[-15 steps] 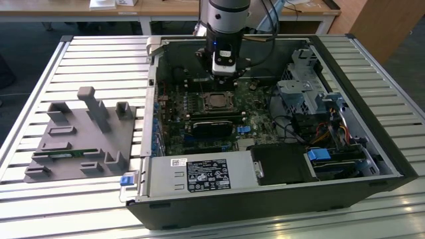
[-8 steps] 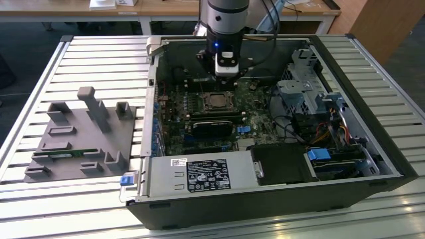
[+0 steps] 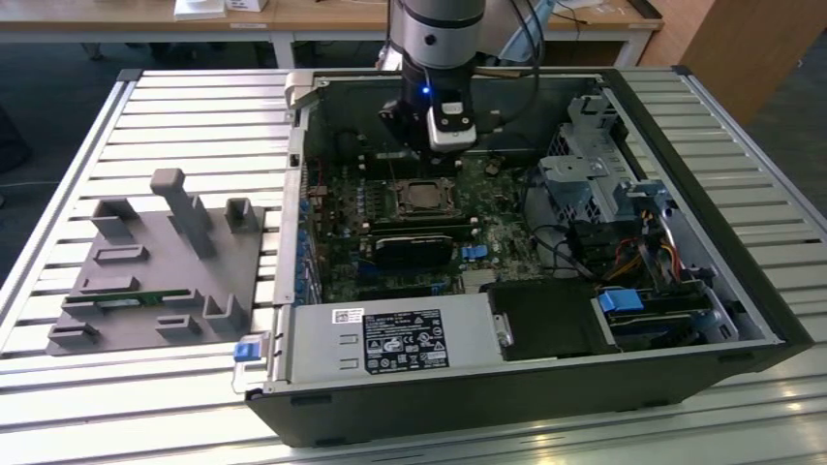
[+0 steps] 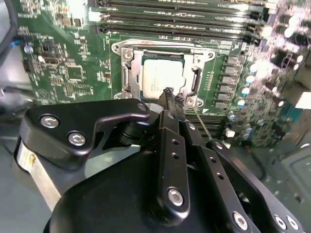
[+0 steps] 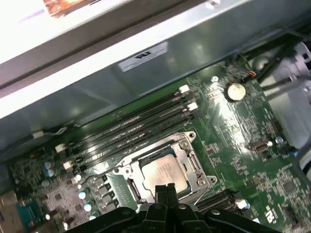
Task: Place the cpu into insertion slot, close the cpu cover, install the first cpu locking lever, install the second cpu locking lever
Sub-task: 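Install the first cpu locking lever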
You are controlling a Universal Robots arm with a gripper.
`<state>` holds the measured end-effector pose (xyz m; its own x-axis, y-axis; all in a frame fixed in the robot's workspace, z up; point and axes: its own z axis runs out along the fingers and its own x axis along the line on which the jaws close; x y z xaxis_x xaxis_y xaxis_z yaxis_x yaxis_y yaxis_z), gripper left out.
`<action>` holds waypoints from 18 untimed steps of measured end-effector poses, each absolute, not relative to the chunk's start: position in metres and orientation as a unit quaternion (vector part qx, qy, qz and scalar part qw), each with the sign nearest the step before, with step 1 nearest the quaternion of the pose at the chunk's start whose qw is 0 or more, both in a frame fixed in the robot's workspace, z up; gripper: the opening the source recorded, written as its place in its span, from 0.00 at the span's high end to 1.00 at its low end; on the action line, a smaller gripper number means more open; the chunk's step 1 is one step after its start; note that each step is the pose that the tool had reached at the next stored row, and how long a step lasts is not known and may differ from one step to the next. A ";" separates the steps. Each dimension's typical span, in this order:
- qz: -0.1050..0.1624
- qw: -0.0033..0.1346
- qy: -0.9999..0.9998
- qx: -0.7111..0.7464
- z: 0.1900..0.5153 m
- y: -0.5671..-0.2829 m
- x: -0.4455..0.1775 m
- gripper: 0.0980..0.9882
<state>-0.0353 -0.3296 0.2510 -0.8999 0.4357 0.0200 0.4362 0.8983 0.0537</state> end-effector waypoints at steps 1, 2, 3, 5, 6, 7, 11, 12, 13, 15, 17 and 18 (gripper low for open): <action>-0.028 0.004 -0.976 -0.214 0.251 -0.330 -0.035 0.99; -0.028 0.004 -0.978 -0.205 0.251 -0.330 -0.035 0.99; -0.028 0.005 -0.980 -0.197 0.250 -0.330 -0.035 0.99; -0.028 0.005 -0.983 -0.179 0.250 -0.330 -0.035 0.99; -0.028 0.005 -0.985 -0.170 0.250 -0.330 -0.035 0.99; -0.028 0.006 -0.987 -0.161 0.250 -0.330 -0.035 0.99; -0.028 0.007 -0.992 -0.125 0.249 -0.330 -0.035 0.99; -0.028 0.007 -0.993 -0.116 0.249 -0.330 -0.035 0.99; -0.028 0.007 -0.994 -0.106 0.249 -0.330 -0.035 0.99; -0.028 0.008 -0.996 -0.089 0.249 -0.330 -0.035 0.99; -0.028 0.008 -0.997 -0.071 0.249 -0.330 -0.035 0.99; -0.027 0.008 -0.998 -0.062 0.248 -0.330 -0.035 0.99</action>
